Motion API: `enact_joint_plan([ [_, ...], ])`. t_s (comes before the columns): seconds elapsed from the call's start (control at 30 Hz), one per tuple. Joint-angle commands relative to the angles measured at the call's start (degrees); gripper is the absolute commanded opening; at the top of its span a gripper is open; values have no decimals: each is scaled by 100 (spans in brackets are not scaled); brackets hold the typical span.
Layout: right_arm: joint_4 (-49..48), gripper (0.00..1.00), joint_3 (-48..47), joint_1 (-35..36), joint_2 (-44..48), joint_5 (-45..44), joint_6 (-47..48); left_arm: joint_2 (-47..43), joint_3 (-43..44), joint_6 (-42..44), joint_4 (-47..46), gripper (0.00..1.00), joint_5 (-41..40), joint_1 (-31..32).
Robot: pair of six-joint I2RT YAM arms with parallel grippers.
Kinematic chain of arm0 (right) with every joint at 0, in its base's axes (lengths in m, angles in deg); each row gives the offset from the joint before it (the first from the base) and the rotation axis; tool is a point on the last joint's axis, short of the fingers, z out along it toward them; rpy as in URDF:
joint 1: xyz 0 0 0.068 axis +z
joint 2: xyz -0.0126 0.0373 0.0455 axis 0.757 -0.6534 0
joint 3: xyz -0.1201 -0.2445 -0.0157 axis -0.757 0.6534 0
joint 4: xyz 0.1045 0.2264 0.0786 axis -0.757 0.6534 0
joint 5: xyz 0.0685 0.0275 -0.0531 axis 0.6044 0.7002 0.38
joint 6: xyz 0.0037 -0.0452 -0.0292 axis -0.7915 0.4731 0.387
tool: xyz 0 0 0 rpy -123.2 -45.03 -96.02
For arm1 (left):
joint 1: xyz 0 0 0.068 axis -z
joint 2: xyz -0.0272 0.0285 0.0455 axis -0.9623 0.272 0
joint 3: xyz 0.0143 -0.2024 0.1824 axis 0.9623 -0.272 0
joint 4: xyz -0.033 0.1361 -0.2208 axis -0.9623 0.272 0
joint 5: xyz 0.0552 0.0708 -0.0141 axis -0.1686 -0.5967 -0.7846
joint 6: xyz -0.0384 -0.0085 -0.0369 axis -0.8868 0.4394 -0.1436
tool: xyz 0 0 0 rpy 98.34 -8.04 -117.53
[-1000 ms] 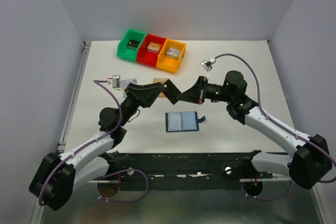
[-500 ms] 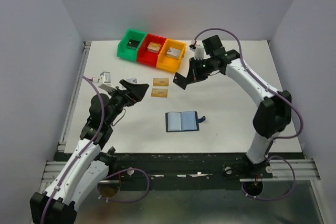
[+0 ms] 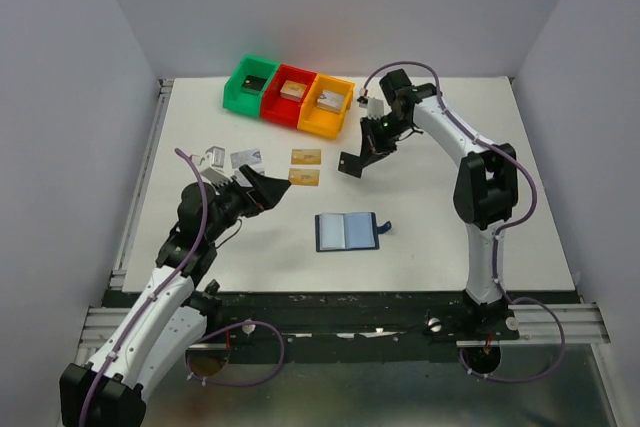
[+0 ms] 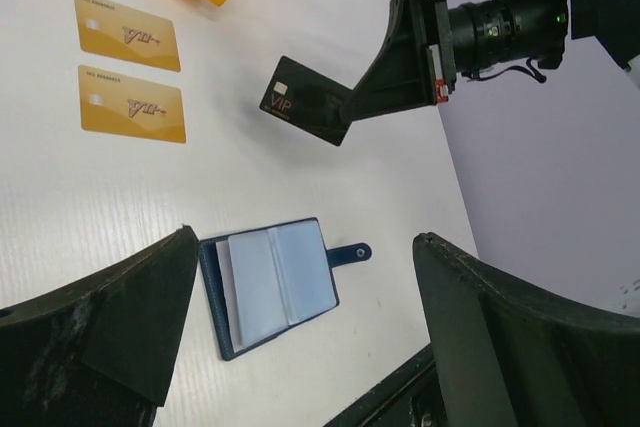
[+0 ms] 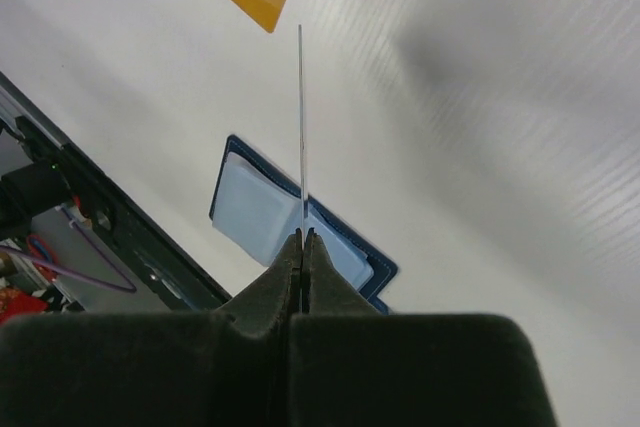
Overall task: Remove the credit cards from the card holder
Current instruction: Place the credit card at the center of the board.
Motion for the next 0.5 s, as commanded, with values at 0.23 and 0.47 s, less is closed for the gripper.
enact_joint_plan([
  [0.23,140,0,-783,-8,-1010,262,239,762,-24,148,-389,99,691,-39],
  [0.47,394,1,-1547,-16,-1563,474,142,903,90,359,-292,99,639,-31],
])
